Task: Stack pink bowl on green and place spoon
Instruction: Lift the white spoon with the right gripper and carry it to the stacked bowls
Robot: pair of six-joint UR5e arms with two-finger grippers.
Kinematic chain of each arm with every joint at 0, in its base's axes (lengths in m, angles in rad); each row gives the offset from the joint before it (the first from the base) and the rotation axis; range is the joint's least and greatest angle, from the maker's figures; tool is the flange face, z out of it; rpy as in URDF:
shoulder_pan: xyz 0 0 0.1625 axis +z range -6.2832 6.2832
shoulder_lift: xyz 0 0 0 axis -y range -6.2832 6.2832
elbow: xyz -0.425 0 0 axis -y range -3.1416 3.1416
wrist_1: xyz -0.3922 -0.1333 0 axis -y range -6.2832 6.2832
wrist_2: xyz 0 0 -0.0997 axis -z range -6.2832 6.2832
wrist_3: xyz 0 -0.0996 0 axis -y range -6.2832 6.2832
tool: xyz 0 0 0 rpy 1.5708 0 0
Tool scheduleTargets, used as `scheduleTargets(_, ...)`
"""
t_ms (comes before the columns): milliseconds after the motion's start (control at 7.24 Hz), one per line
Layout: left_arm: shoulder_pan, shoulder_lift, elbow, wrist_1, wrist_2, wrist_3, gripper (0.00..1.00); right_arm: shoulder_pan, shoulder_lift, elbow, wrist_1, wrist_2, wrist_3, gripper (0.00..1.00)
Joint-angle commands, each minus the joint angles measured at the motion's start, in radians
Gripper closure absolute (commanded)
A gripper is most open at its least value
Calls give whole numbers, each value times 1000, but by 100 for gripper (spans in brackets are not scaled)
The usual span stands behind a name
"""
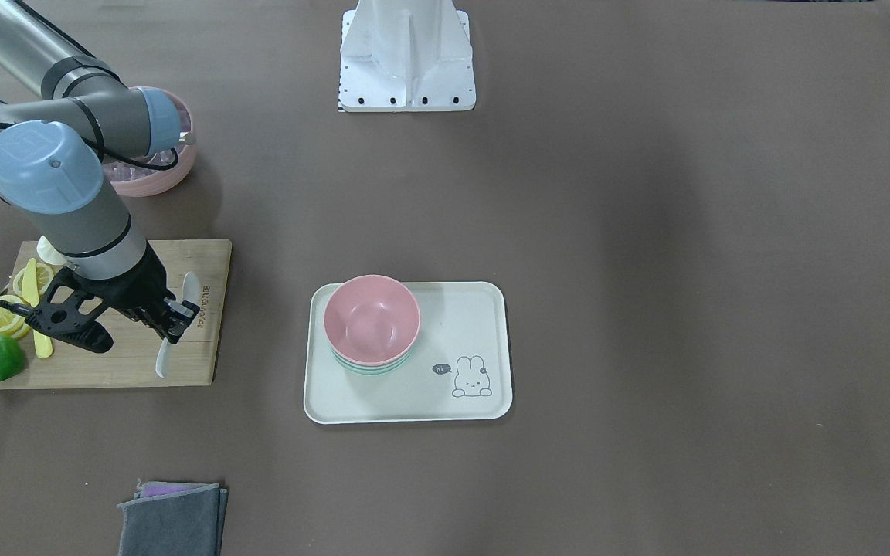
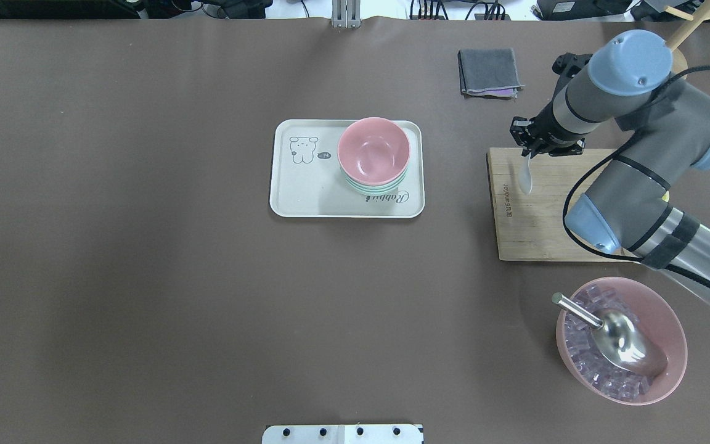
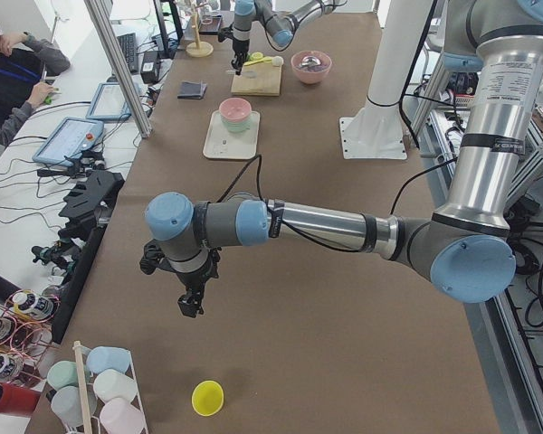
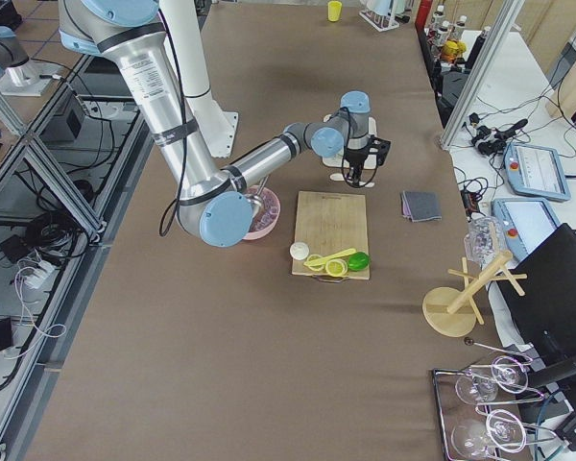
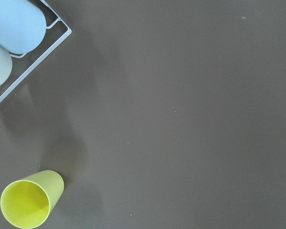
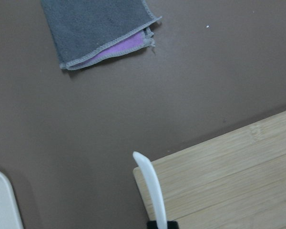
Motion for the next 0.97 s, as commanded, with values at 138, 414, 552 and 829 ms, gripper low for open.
scheduleTargets(138,-4,62,-52,-3,0,-4,1,-30,172,-9,-168,-7,122,100)
scheduleTargets(414,-3,90,-83,-3,-2,-10,1,-55,334,-172,-179,-53,219,100)
scheduleTargets(552,-3,93,-83,-3,-2,-10,1,-61,415,-263,-179,-67,244,100)
scheduleTargets(829,1,93,-76,-3,-2,-12,1,-91,454,-290,-176,-68,272,100)
